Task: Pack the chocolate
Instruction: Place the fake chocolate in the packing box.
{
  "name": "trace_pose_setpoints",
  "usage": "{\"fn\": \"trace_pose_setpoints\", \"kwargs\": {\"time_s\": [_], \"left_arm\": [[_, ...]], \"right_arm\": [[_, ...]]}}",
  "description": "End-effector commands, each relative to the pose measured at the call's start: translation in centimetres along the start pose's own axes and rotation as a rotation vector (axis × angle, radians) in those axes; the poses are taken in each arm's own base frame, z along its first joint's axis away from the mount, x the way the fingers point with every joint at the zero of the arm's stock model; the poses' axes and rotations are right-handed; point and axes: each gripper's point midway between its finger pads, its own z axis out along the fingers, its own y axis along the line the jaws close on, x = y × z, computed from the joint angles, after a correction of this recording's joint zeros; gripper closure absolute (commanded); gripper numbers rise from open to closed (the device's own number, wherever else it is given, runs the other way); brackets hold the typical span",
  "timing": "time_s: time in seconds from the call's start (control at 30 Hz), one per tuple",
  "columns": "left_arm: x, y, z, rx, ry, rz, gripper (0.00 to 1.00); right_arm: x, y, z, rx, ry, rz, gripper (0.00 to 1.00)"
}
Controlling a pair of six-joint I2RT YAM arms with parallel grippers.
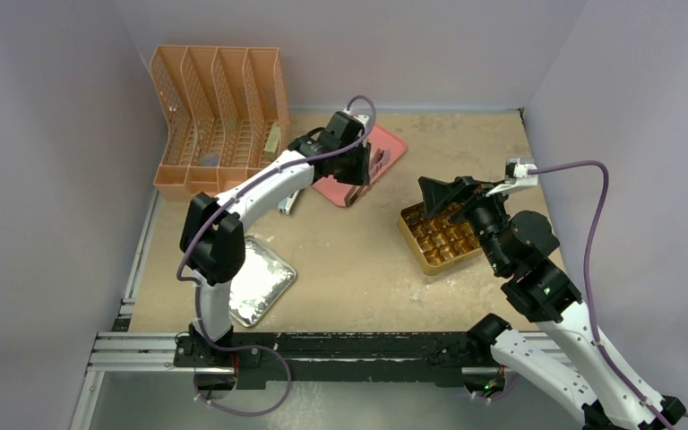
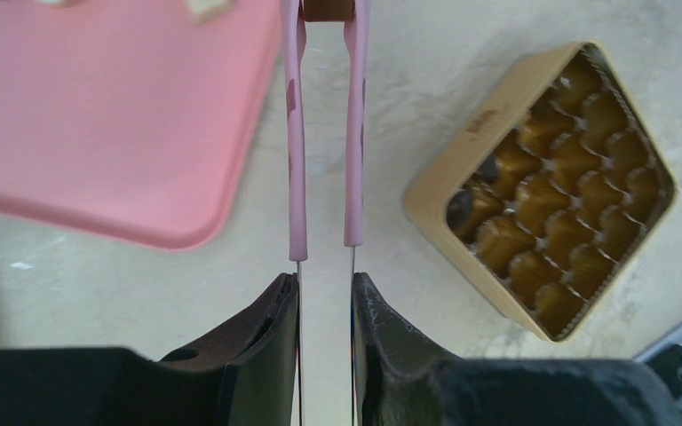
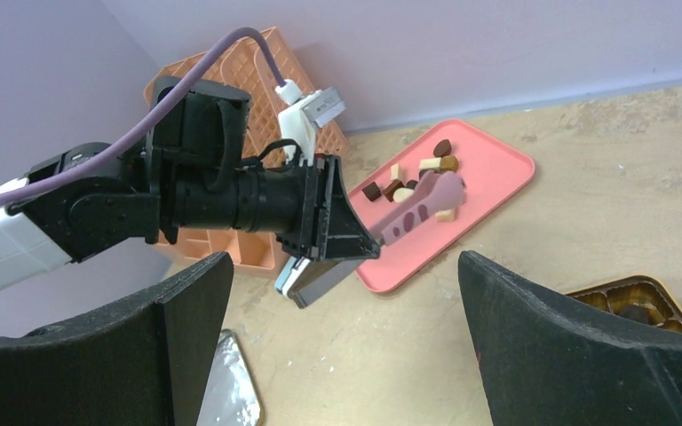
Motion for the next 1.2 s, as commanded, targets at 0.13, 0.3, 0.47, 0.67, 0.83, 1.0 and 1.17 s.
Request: {"fn": "trace_pose_setpoints", "kwargs": {"time_s": [0.13, 0.3, 0.47, 0.67, 0.83, 1.0, 1.17], "left_arm": [[-1.0, -10.2, -2.9, 0.286, -0.094, 0.048, 0.77], [0.4, -13.8, -2.3, 0.400, -0.080, 0.029, 0.77], [1.6, -15.6, -1.7, 0.435, -0.063, 0.035, 0.77], [3.5, -17.5, -0.7, 0.470, -0.030, 0.043, 0.77], [4.9, -18.6, 0.2, 0.491, -0.002, 0.046, 0.78], [6.2, -19.2, 1.2, 0.496, 0.023, 0.049, 0.77], [7.6, -19.7, 2.2, 0.493, 0.053, 0.057, 0.77]], "right_arm": [[-2.9, 1.4, -0.4, -0.049, -0.081, 0.014, 0.01], [-3.1, 1.4, -0.6, -0.050, -0.087, 0.017, 0.01], [-3.2, 1.2, -0.9, -0.049, -0.091, 0.018, 0.01], [-3.2, 1.2, -1.1, -0.049, -0.093, 0.022, 0.01], [-3.3, 1.2, -1.2, -0.051, -0.096, 0.025, 0.01], [-3.2, 1.1, -1.2, -0.049, -0.094, 0.026, 0.01], [-3.1, 1.1, -1.2, -0.049, -0.092, 0.027, 0.01]]}}
